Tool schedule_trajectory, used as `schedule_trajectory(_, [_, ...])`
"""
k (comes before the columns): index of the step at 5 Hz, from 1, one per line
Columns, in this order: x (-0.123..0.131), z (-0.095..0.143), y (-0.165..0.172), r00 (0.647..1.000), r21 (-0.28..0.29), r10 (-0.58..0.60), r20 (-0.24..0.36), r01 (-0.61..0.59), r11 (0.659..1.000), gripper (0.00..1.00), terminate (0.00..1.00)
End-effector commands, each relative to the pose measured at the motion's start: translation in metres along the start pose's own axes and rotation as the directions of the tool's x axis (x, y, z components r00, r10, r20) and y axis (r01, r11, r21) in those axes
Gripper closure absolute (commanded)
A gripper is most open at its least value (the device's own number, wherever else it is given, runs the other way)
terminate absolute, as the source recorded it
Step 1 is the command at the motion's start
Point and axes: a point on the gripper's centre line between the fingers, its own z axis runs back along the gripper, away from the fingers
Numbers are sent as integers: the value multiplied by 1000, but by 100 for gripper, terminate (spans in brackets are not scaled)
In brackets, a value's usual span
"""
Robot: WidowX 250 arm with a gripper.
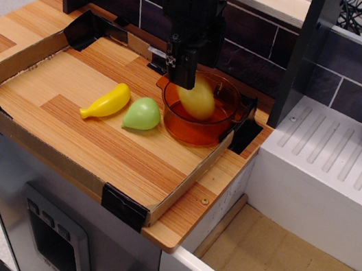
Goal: Put potato in pot
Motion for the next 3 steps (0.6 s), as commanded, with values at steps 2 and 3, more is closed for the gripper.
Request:
schedule_trajectory(2, [22,71,-5,998,-115,54,-31,-57,992,0,0])
schedule_trajectory(3, [36,86,-5,1000,-47,12,-20,-13,999,0,100])
